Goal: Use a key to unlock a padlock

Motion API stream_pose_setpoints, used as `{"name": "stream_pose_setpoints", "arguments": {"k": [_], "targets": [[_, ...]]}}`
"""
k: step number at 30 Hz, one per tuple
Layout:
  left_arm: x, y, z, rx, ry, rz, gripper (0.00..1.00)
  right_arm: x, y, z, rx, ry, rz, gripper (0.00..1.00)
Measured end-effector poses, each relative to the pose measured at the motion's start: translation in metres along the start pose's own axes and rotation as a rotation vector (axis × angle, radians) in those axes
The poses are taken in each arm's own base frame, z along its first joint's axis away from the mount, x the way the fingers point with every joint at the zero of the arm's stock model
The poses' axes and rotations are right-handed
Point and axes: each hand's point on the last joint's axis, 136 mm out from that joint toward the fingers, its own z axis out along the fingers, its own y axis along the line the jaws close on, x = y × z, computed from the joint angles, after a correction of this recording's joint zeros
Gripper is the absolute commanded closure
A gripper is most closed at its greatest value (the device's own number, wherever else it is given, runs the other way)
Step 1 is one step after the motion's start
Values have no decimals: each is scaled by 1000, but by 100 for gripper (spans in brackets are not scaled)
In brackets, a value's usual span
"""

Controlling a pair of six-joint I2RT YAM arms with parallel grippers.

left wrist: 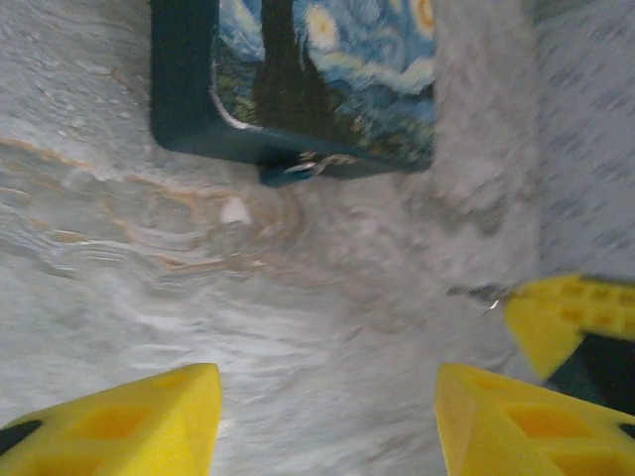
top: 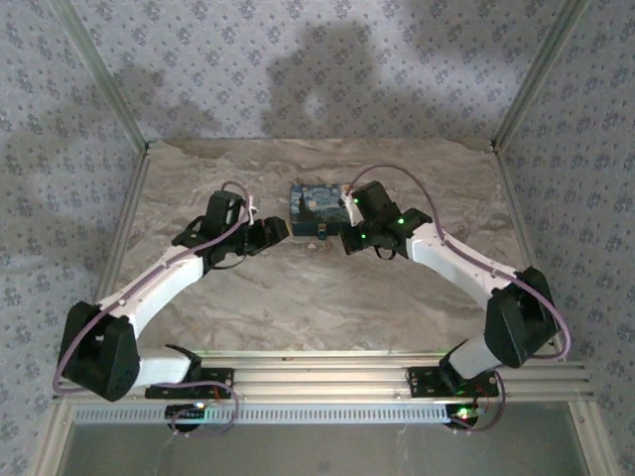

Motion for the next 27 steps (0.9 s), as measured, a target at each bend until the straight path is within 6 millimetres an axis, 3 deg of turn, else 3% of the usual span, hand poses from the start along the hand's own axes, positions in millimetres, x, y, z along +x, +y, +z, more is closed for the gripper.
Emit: {"name": "stream_pose_setpoints", "arguments": {"k": [4,8,15,21,27], "targets": [[0,-6,2,49,-24,-168,49,-13,17,-7,-45,-60,-22,100],[15,-13,10,68,-3,-319,49,-22,33,-7,-68,-107,-17,100],[27,-43,16,158,9,-463,52,-34,50,-1,-95,-189,56,100],[24,-24,22,148,-48,-621,54,-28,49,14,-116,-195,167,100],[15,-32,26,197,-68,-685,51,-27,51,18,-137,-198,224,100]]}}
